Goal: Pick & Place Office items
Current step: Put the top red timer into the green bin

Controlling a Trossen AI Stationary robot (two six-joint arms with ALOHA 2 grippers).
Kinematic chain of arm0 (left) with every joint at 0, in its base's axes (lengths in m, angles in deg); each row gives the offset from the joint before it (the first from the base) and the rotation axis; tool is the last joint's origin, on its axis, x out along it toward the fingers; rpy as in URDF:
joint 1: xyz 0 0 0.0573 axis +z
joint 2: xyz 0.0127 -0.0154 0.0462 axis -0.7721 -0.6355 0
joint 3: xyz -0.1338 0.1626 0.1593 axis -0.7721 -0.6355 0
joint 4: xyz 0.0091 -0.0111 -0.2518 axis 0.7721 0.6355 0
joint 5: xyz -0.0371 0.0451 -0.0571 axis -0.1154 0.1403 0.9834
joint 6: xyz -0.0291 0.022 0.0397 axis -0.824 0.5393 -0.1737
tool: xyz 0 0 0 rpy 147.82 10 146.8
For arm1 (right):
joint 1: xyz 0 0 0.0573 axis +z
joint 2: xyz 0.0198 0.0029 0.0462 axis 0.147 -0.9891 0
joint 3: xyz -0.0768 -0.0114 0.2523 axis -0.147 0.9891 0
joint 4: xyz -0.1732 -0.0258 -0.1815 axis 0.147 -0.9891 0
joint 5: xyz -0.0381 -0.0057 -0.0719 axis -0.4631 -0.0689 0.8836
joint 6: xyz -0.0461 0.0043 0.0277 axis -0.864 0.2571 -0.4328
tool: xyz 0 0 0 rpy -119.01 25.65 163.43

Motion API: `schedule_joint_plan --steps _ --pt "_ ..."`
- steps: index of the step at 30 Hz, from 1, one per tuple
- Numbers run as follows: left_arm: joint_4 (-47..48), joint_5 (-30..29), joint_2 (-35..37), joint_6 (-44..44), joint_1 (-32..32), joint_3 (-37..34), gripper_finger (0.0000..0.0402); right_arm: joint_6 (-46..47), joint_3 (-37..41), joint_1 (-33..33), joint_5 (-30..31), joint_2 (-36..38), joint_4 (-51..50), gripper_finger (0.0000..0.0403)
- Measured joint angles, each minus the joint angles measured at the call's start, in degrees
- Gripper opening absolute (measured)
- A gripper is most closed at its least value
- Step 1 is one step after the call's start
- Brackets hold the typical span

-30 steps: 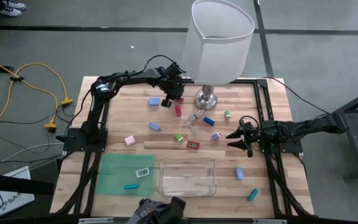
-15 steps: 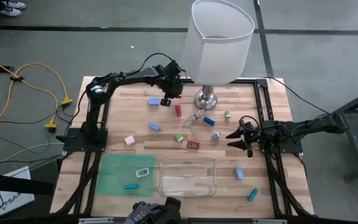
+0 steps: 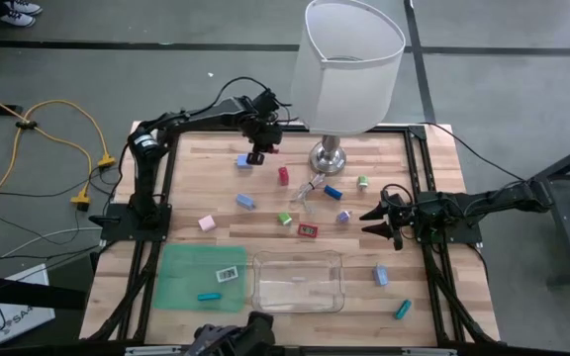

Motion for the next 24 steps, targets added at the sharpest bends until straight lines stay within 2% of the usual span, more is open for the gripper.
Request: schedule_joint_plan --steps 12,18,24 --pt "7.26 -0.12 5.10 0.04 0.25 0.00 0.0049 -0.01 0.00 0.00 0.00 0.01 0.00 0.0166" --pt "13.94 -0.08 7.93 -1.13 -0.77 0.00 0.0049 0.00 0.00 0.00 0.00 0.01 0.00 0.0166" --pt "16.33 -0.54 13.04 -2.16 -2.72 -2.93 0.0049 0.00 0.00 0.00 0.00 0.01 0.00 0.0166"
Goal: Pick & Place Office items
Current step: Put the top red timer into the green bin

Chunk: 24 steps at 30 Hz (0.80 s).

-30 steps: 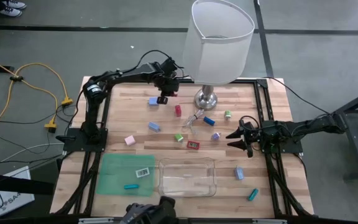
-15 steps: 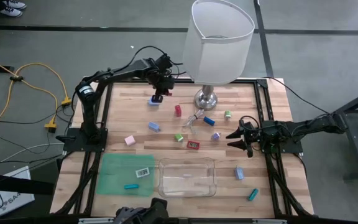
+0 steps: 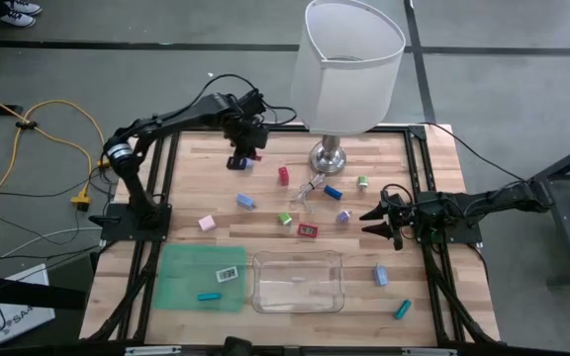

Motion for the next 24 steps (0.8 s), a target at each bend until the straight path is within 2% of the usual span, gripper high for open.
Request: schedule_joint_plan --steps 12,18,24 --pt "-5.47 -3.56 18.66 -8.30 -7.88 -16.96 0.0049 -0.02 0.00 0.00 -0.02 0.00 0.00 0.0166" --pt "-5.43 -7.36 25.69 -15.81 -16.27 -21.44 0.0049 0.00 0.00 0.00 -0.02 -0.02 0.00 0.0166" --pt "-1.88 -13.19 29.14 -26.26 -27.62 -22.12 0.0049 0.00 0.00 0.00 -0.02 0.00 0.00 0.0166"
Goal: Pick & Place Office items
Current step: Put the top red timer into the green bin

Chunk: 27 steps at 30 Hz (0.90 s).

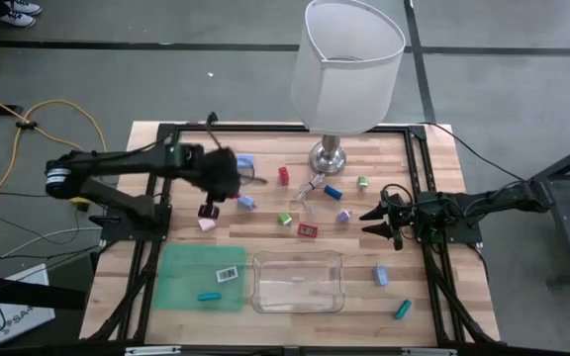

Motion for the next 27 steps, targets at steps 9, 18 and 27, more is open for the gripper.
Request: schedule_joint_plan --steps 9,18,27 --pt "5.80 -10.58 1.97 -22.05 -22.84 0.00 0.0049 0.00 0.00 0.00 0.00 -0.01 0.00 0.0166" --pt "6.79 -17.32 1.75 -44.52 -42.18 -2.04 0.0049 0.00 0.00 0.00 0.00 -0.01 0.00 0.0166" --pt "-4.05 -17.52 1.72 -56.37 -49.03 -11.90 0.0049 0.00 0.00 0.00 0.00 0.00 0.00 0.0166"
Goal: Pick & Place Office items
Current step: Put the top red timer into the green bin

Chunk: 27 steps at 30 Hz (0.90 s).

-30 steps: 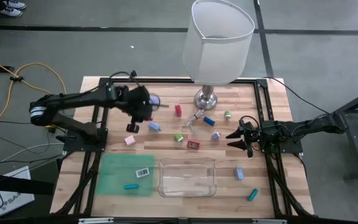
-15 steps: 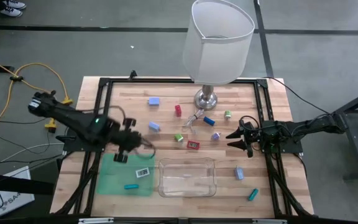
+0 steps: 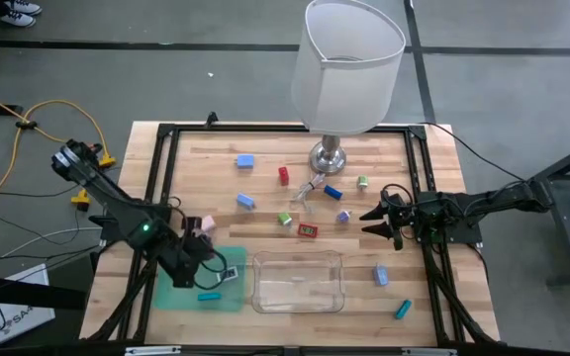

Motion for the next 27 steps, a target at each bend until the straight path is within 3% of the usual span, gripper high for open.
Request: schedule_joint_plan --steps 12,27 --pt "-15.19 -0.16 -0.02 -6.90 -2.00 -14.44 0.0052 0.00 0.00 0.00 0.00 -0.01 0.00 0.0166" --pt "-18.82 -0.11 -0.02 -6.88 -0.95 -17.26 0.0062 0.00 0.00 0.00 0.00 0.00 0.00 0.0166"
